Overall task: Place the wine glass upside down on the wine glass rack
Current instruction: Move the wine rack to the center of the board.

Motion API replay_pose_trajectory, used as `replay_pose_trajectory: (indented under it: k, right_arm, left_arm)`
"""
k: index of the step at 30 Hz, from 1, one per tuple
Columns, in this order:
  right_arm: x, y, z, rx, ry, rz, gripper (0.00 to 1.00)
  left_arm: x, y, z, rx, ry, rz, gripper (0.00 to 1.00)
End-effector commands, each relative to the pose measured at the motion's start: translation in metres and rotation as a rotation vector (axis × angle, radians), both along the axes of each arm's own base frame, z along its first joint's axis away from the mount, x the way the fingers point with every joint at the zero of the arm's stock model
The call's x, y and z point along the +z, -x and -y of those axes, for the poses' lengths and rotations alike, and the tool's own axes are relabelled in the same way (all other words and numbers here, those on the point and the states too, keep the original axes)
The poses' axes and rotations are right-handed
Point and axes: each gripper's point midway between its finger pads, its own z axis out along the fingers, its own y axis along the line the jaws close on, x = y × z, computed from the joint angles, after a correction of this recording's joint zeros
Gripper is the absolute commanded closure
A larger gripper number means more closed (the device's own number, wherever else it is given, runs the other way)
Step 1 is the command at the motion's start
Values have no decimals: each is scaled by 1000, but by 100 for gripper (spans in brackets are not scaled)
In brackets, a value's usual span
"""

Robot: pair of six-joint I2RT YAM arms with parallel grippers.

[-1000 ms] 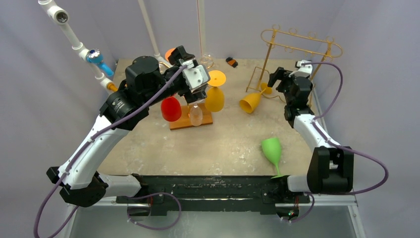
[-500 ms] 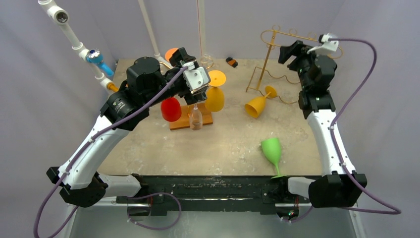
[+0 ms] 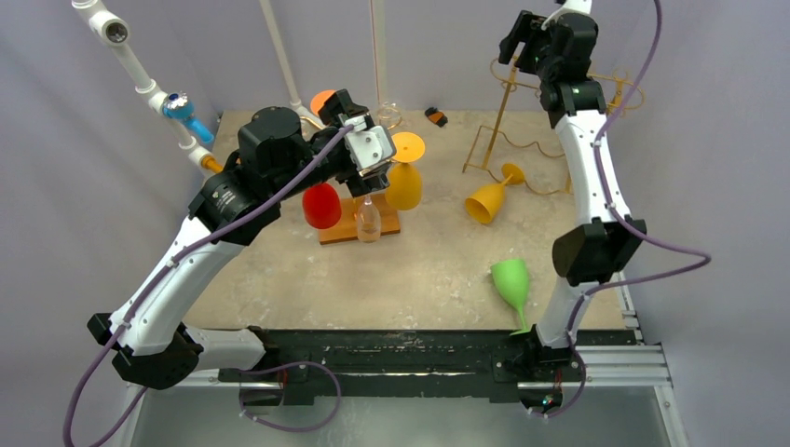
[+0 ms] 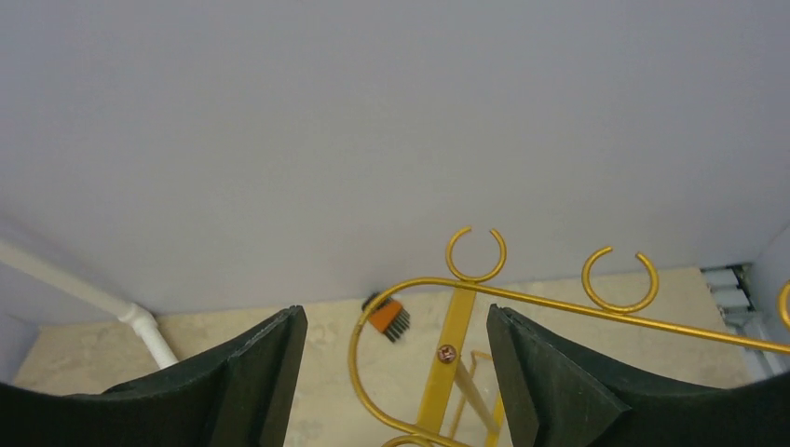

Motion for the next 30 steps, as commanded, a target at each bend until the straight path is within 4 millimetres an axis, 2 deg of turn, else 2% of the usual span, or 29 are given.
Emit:
replay_pose_trajectory:
  k: [1,6,16,24,27,30]
  right_arm:
    - [-6,-4,7,-42,61,-68,22]
    - [-21,-11,1,-41,62,-109,29]
    - [-53,-18,-4,-45,53,-180,52]
    - [-68,-22,-8,-29,38,-225,56]
    - [-68,-20,-5,-43,40,-230,50]
    - [-69,-18,-8,-29,38,-222,51]
  left_arm:
    - [6,2,-4,14,23,5,0]
    - [6,1,-4,18,24,8,0]
    - [8,0,-5,25,28,20,0]
    - [10,1,-8,28,27,30,0]
    - [11,3,-8,26,30,33,0]
    - [12,3,-9,26,32,36,0]
